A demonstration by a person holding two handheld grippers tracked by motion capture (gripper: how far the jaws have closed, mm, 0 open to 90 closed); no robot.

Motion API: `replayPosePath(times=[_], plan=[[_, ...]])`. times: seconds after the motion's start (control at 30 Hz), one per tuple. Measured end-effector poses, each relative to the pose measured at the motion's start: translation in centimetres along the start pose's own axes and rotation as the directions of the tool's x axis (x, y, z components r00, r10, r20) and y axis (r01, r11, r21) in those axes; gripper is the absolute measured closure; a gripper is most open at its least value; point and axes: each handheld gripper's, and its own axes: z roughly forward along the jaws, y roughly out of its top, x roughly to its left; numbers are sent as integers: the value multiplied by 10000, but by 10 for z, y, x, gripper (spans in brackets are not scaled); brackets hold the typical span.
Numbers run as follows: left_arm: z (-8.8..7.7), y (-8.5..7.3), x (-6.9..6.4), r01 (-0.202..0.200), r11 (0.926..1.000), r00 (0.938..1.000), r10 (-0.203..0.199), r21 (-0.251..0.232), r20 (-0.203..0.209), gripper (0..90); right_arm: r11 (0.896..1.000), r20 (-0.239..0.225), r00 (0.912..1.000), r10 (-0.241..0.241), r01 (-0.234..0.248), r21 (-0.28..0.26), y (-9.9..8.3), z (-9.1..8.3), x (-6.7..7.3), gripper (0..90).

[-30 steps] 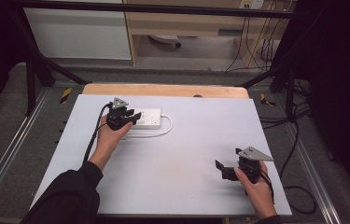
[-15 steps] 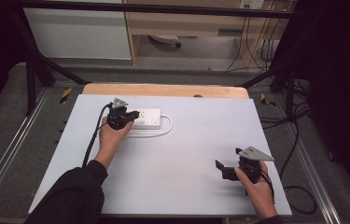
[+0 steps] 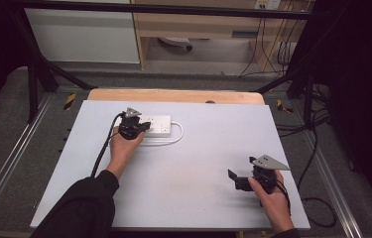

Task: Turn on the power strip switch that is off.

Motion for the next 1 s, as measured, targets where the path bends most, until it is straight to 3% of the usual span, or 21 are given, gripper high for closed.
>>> replayPosePath(times=[0.27,0.53,0.63,1.0], plan=[[4,0,-2,259,9996,9996,-258,-80,85,900,10000,-11,10000,-5,5,41,0,0,-1,29],[7,-1,-5,275,9996,9996,-275,-30,99,900,10000,-29,10000,0,0,32,0,1,-1,29],[8,-1,-5,563,9984,9982,-562,-44,213,900,10000,-34,10000,0,0,29,0,1,-1,28],[10,-1,-5,590,9983,9982,-590,-12,116,900,10000,-38,10000,4,-4,15,0,1,-1,28]])
